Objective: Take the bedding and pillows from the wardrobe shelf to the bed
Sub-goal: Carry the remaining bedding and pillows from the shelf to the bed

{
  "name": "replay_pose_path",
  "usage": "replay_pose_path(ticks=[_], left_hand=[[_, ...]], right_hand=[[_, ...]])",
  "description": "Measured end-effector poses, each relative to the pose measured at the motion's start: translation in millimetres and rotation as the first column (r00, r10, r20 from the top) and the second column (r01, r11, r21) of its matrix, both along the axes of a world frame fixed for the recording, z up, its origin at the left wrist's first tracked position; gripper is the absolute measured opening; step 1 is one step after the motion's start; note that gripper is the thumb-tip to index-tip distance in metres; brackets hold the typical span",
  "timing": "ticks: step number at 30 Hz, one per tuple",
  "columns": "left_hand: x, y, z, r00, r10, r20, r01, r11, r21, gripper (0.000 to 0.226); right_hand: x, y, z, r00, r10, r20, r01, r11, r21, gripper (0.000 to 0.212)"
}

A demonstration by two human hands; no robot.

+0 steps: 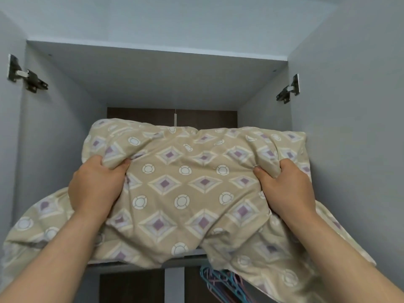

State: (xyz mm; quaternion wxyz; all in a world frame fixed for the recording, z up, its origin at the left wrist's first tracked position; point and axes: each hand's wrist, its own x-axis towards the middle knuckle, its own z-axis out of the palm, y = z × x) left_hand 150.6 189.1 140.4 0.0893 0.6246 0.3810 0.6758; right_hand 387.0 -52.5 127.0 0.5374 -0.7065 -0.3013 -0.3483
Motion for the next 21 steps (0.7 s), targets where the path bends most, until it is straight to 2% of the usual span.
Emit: replay_pose_path(ticks=[13,21], left_hand=[[-72,-105,-46,0.999,-0.037,-0.019,0.037,0.999,-0.032,0.047],[-90,-122,-65,0.980,-0.199,-0.024,0.197,0.979,-0.058,0.046]], right_hand=[[-84,-123,-43,0.998,-0.039,-0.055,0.037,0.998,-0.042,0.042],[-143,-169,-57,0.978,-0.178,-0.111,0.169,0.981,-0.091,0.043]])
